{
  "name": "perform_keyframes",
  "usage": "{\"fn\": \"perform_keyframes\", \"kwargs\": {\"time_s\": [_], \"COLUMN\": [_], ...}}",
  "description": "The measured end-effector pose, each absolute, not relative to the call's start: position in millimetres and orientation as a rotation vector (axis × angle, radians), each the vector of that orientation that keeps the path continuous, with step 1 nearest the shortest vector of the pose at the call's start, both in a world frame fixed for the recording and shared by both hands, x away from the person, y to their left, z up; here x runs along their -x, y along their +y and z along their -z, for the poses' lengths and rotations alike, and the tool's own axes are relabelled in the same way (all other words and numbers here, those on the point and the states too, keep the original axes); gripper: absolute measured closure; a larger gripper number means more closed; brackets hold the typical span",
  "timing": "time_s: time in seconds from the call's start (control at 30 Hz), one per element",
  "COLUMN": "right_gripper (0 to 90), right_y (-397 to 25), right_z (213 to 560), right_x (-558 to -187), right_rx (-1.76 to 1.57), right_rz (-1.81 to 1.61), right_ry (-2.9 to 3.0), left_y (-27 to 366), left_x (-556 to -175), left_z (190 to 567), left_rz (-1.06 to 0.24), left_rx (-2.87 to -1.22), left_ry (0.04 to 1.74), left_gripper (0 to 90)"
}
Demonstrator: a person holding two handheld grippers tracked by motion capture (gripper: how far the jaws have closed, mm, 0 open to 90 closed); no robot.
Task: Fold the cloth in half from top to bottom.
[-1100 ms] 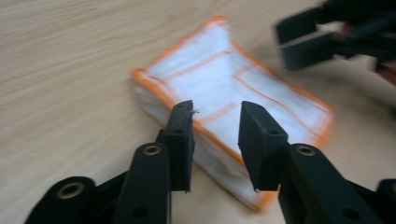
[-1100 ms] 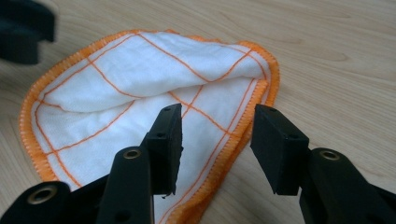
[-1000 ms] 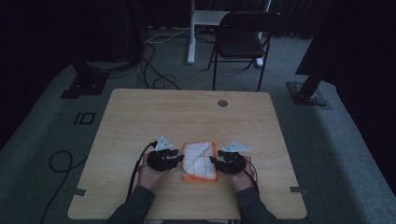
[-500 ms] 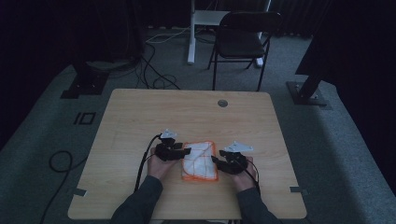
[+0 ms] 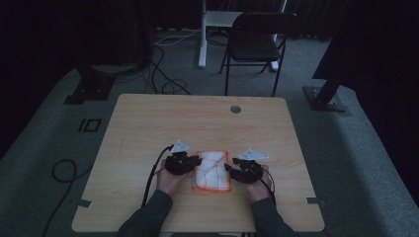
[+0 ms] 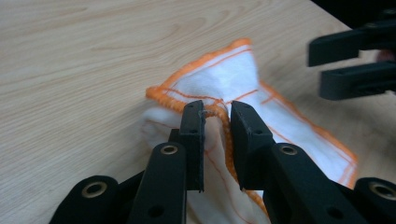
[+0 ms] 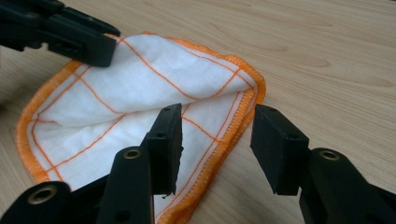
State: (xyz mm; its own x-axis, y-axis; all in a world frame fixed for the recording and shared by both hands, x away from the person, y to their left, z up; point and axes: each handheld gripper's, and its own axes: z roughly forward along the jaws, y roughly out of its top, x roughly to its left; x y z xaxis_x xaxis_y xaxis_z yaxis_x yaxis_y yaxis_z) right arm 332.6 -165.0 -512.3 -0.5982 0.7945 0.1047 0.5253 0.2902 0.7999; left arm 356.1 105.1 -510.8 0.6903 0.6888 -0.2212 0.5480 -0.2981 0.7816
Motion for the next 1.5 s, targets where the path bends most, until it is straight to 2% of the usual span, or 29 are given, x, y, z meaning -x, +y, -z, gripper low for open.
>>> {"fn": "perform_keyframes", "kwargs": {"time_s": [0.27, 0.67, 1.03, 1.5], "right_gripper": [53.3, 53.1, 52.8, 52.5], "right_y": [-166.4, -163.8, -162.2, -173.4], "right_z": [510.1, 501.9, 496.7, 506.0], "right_x": [-334.0, -337.9, -340.6, -335.4], "right_rx": [-1.196, -1.184, -1.178, -1.200], "right_rz": [-1.215, -1.235, -1.246, -1.201], "right_ry": [2.243, 2.225, 2.201, 2.203], "left_y": [93.8, 76.5, 92.9, 127.9], "left_x": [-338.3, -313.9, -312.1, -321.8], "left_z": [502.8, 510.3, 512.4, 514.6], "left_rz": [-0.165, -0.109, -0.123, -0.234], "left_rx": [-2.010, -2.065, -2.029, -1.986], "left_ry": [0.844, 0.743, 0.776, 0.891], "left_gripper": [80.1, 76.7, 73.3, 72.0]}}
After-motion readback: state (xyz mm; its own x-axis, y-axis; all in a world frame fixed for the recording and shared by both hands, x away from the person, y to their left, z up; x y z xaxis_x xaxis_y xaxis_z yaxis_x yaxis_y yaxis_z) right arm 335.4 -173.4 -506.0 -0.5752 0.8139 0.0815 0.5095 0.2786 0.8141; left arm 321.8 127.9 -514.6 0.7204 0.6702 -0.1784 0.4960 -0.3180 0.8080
